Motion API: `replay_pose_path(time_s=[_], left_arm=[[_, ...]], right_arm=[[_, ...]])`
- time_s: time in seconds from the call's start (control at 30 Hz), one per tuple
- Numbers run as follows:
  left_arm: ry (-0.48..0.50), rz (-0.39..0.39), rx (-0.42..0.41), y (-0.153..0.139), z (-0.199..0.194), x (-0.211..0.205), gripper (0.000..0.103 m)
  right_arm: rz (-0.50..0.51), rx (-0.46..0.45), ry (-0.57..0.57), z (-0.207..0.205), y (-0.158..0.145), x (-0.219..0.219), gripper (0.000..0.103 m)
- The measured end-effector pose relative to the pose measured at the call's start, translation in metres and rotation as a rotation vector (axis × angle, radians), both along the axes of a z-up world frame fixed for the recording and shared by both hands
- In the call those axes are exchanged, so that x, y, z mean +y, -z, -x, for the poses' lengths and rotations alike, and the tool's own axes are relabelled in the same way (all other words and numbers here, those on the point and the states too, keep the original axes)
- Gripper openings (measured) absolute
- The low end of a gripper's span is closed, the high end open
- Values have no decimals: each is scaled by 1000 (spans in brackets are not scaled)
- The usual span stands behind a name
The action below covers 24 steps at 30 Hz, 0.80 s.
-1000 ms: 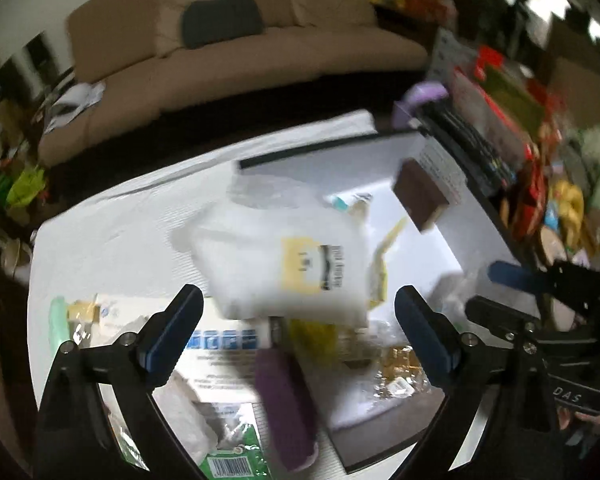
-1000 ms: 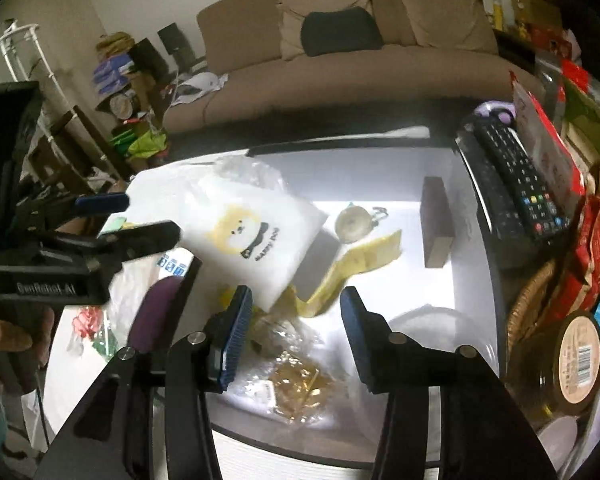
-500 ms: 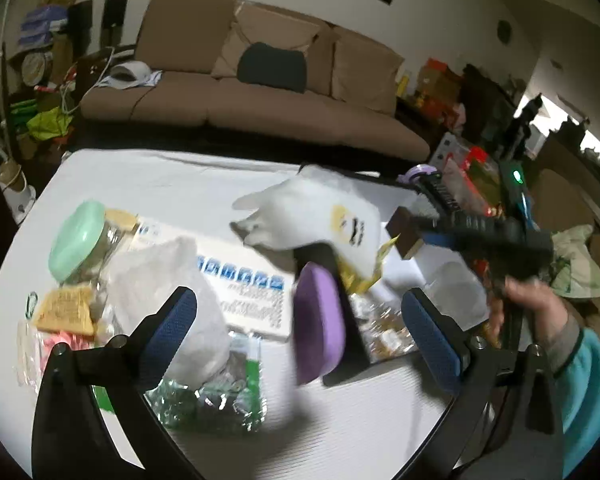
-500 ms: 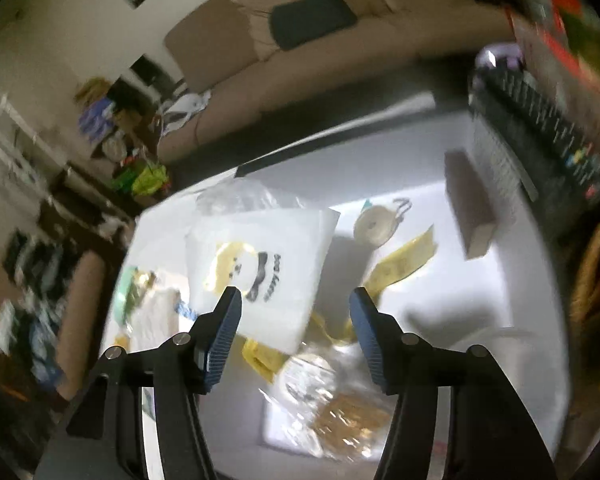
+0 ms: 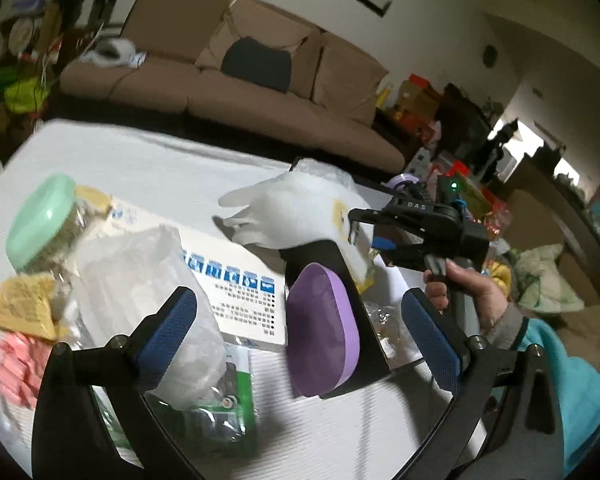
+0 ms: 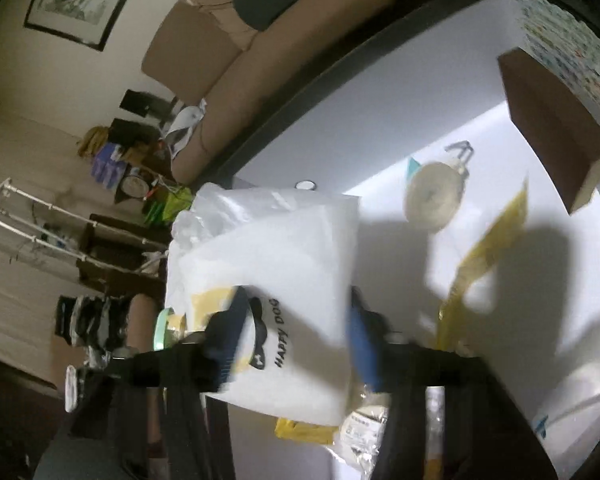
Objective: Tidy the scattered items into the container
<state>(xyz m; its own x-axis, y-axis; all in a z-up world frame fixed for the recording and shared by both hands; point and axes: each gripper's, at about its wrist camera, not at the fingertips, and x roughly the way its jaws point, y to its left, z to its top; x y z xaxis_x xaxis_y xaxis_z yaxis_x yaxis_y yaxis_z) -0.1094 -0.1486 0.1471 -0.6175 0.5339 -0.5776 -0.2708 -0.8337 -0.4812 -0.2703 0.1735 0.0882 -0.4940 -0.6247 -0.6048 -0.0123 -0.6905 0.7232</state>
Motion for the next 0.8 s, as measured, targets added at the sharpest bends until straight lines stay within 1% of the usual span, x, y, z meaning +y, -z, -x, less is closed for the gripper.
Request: replay_pose_path(time_s=[0.03, 0.07, 0.13, 0.2, 0.23, 0.27, 0.33, 0.4, 0.47, 0.5, 0.53, 0.57, 0.6, 0.63, 0.67, 0.7, 0.73, 0.77, 0.8], left_arm=[[-3, -13, -12, 2, 1, -2, 103], [-9, -9, -16, 3, 1, -2, 103], [-22, 15, -12, 4, 0, -2, 103], [-31, 18, -9, 4, -1, -2, 103], [-33, 10, -10, 5, -2, -3, 103], [-35, 3, -11, 5, -3, -3, 103], [-36, 1, -7, 4, -5, -2, 103], [-34, 12, 1, 3, -8, 1, 103], [-27, 16, 2, 2, -9, 2, 103], [-24, 15, 0, 2, -8, 3, 103], [-20, 13, 2, 2, -8, 4, 103], [-17, 13, 5, 1, -8, 4, 103], [-15, 14, 9, 0, -8, 5, 103], [-13, 13, 16, -1, -8, 6, 103], [-12, 12, 23, -1, -7, 7, 103], [-10, 10, 20, -1, -5, 9, 103], [-8, 2, 2, 0, 0, 9, 103], [-7, -19, -18, 1, 5, 9, 103], [0, -73, -49, 3, 15, 8, 103]], right_arm=[[25, 23, -6, -1, -2, 1, 18], [54, 52, -9, -4, -6, 3, 13], [79, 80, -10, -10, -14, 6, 9], [64, 124, 13, -20, -31, 13, 8], [29, 151, 30, -25, -41, 17, 7], [-38, 193, 52, -30, -58, 23, 6], [-173, 249, 106, -34, -84, 39, 3], [-221, 265, 166, -35, -104, 64, 3], [-267, 247, 172, -32, -115, 80, 3], [-265, 224, 144, -29, -118, 86, 4], [-233, 206, 118, -28, -118, 88, 7], [-210, 201, 98, -29, -118, 86, 8], [-208, 201, 73, -30, -117, 81, 10], [-217, 202, 46, -31, -115, 73, 23], [-221, 200, 21, -33, -111, 65, 41], [-220, 191, -1, -33, -104, 57, 46], [-214, 179, -24, -33, -98, 50, 49], [-207, 164, -45, -34, -90, 42, 49], [-201, 146, -57, -34, -82, 34, 49]])
